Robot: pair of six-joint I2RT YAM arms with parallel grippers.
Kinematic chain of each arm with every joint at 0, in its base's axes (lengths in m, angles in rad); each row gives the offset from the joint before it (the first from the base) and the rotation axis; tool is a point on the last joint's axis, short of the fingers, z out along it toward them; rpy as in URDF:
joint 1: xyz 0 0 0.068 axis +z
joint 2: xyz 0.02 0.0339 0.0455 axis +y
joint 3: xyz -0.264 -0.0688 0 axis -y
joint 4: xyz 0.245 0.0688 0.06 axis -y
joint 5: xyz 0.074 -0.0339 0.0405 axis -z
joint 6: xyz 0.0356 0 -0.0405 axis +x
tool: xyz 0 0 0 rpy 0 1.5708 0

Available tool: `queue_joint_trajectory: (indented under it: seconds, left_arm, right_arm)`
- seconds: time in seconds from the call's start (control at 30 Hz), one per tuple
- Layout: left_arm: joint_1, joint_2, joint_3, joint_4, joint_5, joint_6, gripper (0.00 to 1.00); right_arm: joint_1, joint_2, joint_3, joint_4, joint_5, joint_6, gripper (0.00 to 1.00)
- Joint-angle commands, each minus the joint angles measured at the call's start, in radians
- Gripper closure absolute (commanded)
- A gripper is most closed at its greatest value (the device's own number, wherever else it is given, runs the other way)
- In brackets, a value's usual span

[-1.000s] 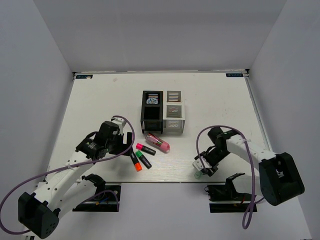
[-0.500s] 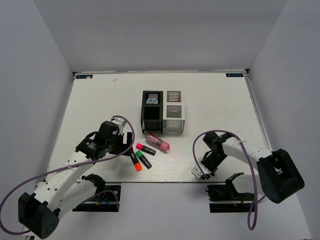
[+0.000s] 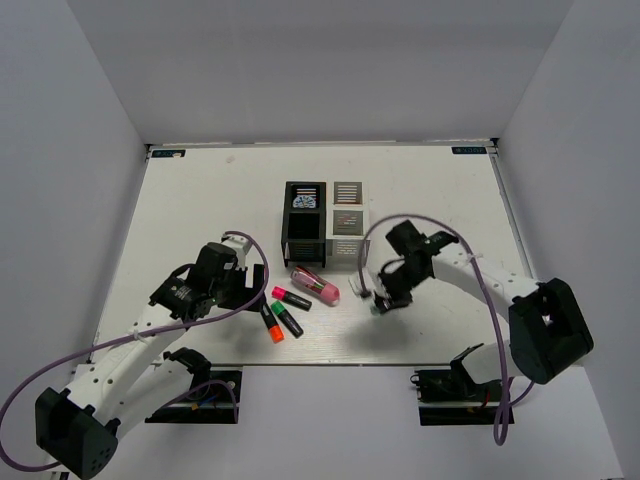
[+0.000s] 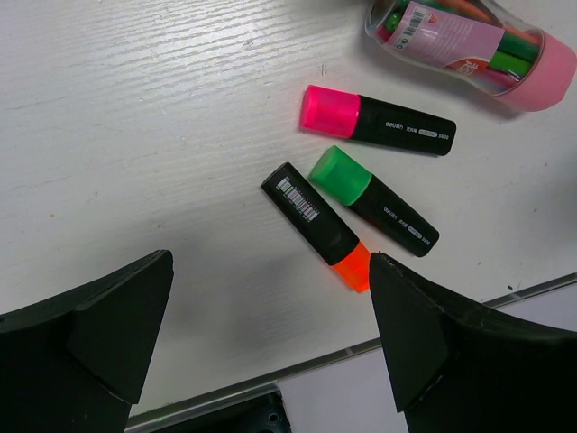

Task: Sort the stationery into containers
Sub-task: Place the stationery in the storage box.

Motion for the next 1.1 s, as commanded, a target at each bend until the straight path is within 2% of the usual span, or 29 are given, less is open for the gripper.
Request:
queue_joint_trajectory:
  seconds: [0.0,0.13,0.23,0.5,0.63,0.7,0.9,1.07]
  left_arm:
    - [0.004,-0.007,-0.004,0.007,0.004,0.007,0.0]
    - [0.004,-0.003,-0.005,0.006,0.0,0.009,0.0]
    - [0.003,0.0,-0.007,0.008,0.0,0.007,0.0]
    - [0.004,0.021,-0.013,0.01,-0.006,0.005,0.0]
    - [0.004,0.027,-0.014,0.016,-0.008,0.002,0.0]
    - [0.004,0.029,-0.016,0.019,-0.008,0.002,0.0]
    - [0.004,0.052,-0.019,0.019,-0.013,0.002,0.0]
    - [0.003,0.073,-0.011,0.014,-0.019,0.005,0.0]
  right_arm:
    - [0.001,0.003,0.163,0.224,-0.02,0.563,1.0]
    - [0.0,0.014,0.244,0.372,0.025,0.769,1.0]
    - [-0.002,0.026,0.323,0.461,0.059,0.866,1.0]
    - [-0.005,0.081,0.427,0.736,0.188,0.998,1.0]
    - [-0.009,0.145,0.441,0.852,0.206,0.985,1.0]
    - [-0.011,0.178,0.42,0.969,0.206,0.926,1.0]
    - [-0.026,0.303,0.403,1.173,0.211,0.793,1.0]
    - [-0.057,0.372,0.455,1.23,0.224,0.794,1.0]
